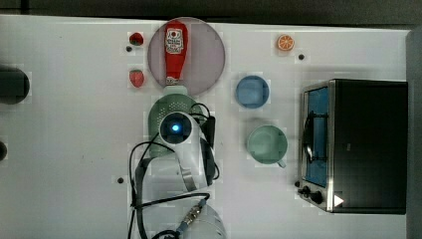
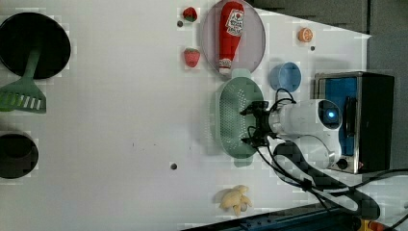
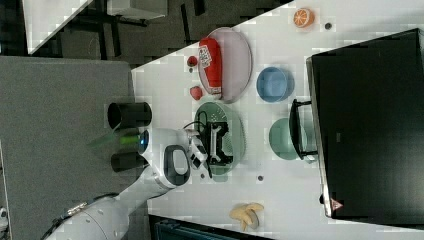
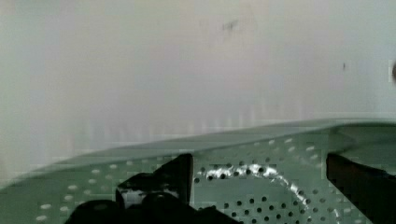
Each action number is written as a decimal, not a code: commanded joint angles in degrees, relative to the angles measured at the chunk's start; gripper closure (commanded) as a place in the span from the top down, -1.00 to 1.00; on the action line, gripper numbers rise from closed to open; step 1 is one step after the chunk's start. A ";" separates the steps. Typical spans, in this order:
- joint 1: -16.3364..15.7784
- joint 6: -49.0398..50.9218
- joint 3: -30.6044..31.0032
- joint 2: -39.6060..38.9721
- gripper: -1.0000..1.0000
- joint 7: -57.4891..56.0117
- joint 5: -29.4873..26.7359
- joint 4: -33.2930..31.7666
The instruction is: Drag strainer left to right.
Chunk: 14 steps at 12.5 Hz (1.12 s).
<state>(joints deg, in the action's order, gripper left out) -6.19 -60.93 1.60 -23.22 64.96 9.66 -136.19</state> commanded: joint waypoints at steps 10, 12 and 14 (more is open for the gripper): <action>1.62 -0.93 -9.85 1.35 1.00 -16.68 -0.98 -0.02; 1.60 -0.93 -9.54 1.53 1.00 -16.56 -1.04 -0.02; 1.52 -0.87 -8.58 3.10 1.00 -16.94 -1.09 -0.15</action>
<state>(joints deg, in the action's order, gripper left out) -3.99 -63.00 -8.18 -21.51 51.00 9.45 -136.97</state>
